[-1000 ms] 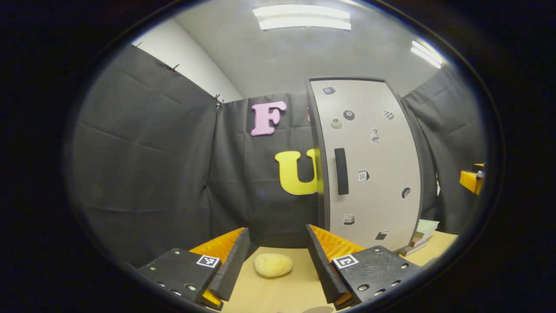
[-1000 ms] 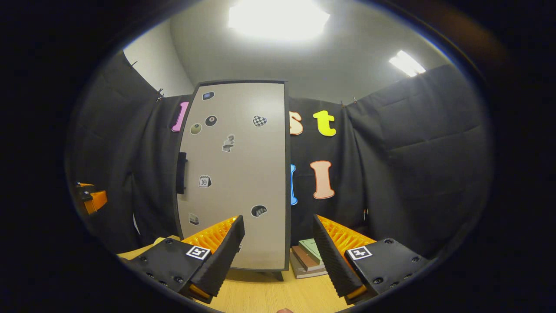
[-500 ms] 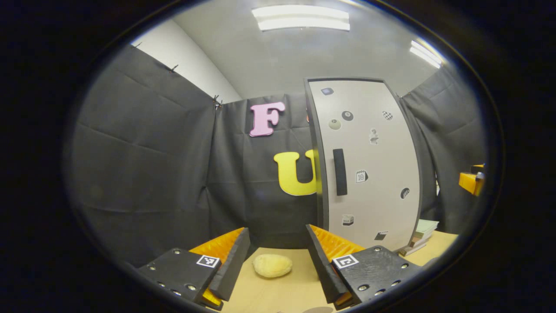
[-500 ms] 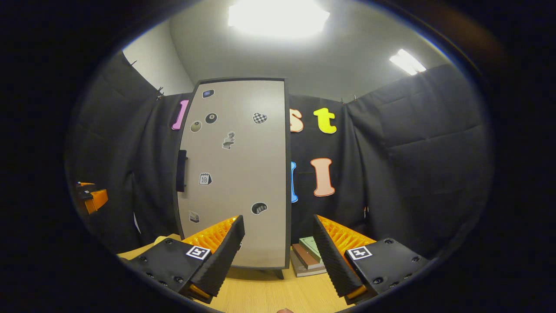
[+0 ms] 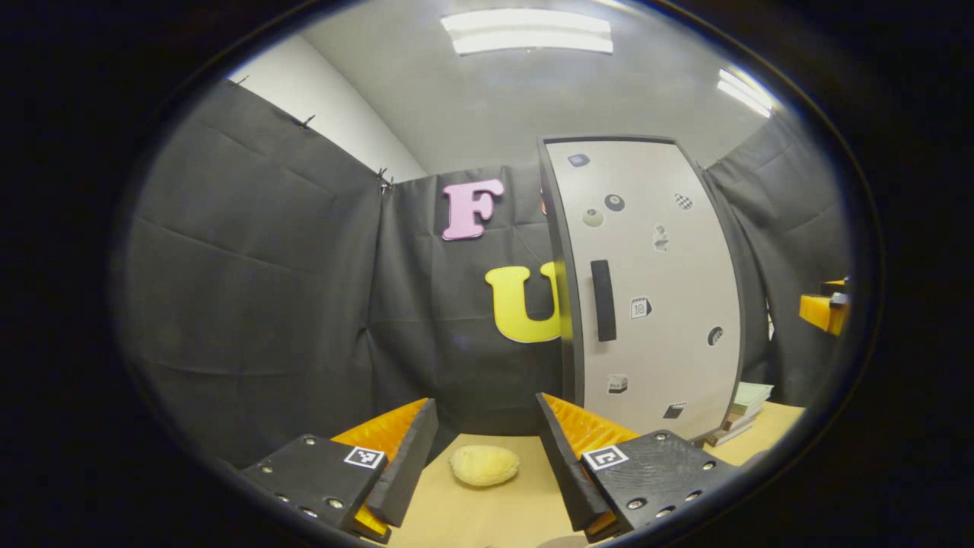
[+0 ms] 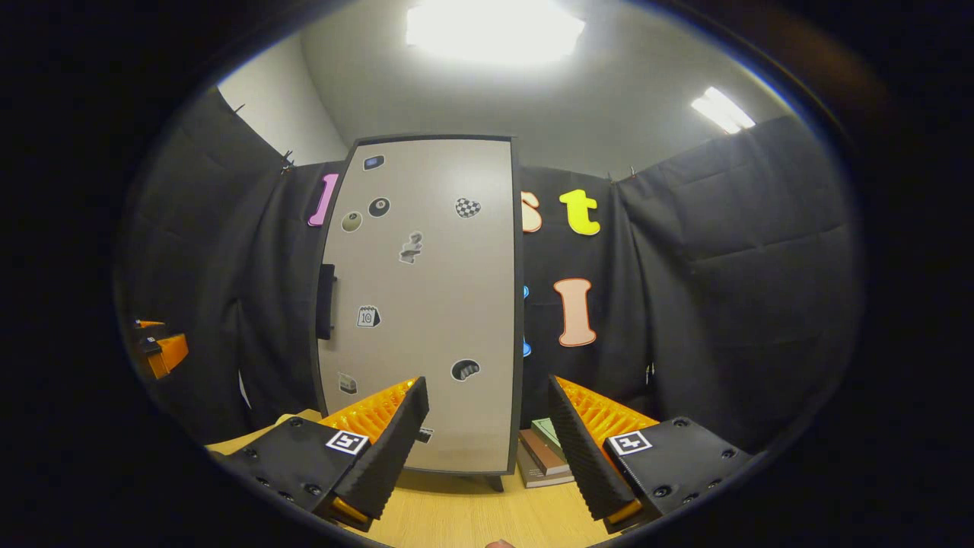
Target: Open the cabinet door with the right hand, grasp the bottle in the cabinet with the left hand and place it on the coaster, then close the cabinet door with the right hand.
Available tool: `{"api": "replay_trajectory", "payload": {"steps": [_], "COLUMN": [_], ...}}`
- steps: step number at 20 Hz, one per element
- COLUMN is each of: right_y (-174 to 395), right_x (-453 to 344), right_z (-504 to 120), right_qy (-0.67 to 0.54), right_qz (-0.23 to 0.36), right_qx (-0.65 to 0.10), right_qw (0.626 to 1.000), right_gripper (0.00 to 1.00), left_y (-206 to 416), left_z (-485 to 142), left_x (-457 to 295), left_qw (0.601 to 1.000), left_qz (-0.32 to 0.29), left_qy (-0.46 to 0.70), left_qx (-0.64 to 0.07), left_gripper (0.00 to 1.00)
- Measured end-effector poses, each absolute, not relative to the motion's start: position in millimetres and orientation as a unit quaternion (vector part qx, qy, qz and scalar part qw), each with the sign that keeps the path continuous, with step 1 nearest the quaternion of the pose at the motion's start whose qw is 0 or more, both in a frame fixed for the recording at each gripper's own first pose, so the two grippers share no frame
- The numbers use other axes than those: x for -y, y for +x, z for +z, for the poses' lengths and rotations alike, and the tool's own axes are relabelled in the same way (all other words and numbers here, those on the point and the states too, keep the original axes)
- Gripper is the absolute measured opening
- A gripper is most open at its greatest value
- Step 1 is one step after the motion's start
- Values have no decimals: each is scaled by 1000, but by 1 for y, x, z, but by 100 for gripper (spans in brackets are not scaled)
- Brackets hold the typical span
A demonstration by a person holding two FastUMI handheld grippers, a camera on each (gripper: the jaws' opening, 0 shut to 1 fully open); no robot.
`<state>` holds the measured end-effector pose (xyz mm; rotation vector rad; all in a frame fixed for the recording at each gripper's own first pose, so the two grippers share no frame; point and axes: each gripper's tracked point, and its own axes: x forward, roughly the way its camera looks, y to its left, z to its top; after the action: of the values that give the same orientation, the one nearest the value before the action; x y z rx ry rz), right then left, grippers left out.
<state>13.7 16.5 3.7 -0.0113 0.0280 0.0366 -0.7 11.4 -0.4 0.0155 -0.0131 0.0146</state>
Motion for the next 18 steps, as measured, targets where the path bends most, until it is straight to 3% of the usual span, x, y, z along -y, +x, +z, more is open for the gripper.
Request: {"api": "replay_trajectory", "payload": {"steps": [7,18], "right_y": [39,84], "right_x": [-46,-130], "right_z": [14,48], "right_qy": [-11,-1], "right_qz": [40,103], "right_qx": [-19,9], "right_qw": [999,995], "right_gripper": [99,99], "left_y": [-12,-35], "left_z": [3,-1], "left_x": [-37,-101], "left_qw": [999,995], "left_qz": [28,90], "left_qy": [28,47], "left_qx": [16,6], "left_gripper": [76,79]}}
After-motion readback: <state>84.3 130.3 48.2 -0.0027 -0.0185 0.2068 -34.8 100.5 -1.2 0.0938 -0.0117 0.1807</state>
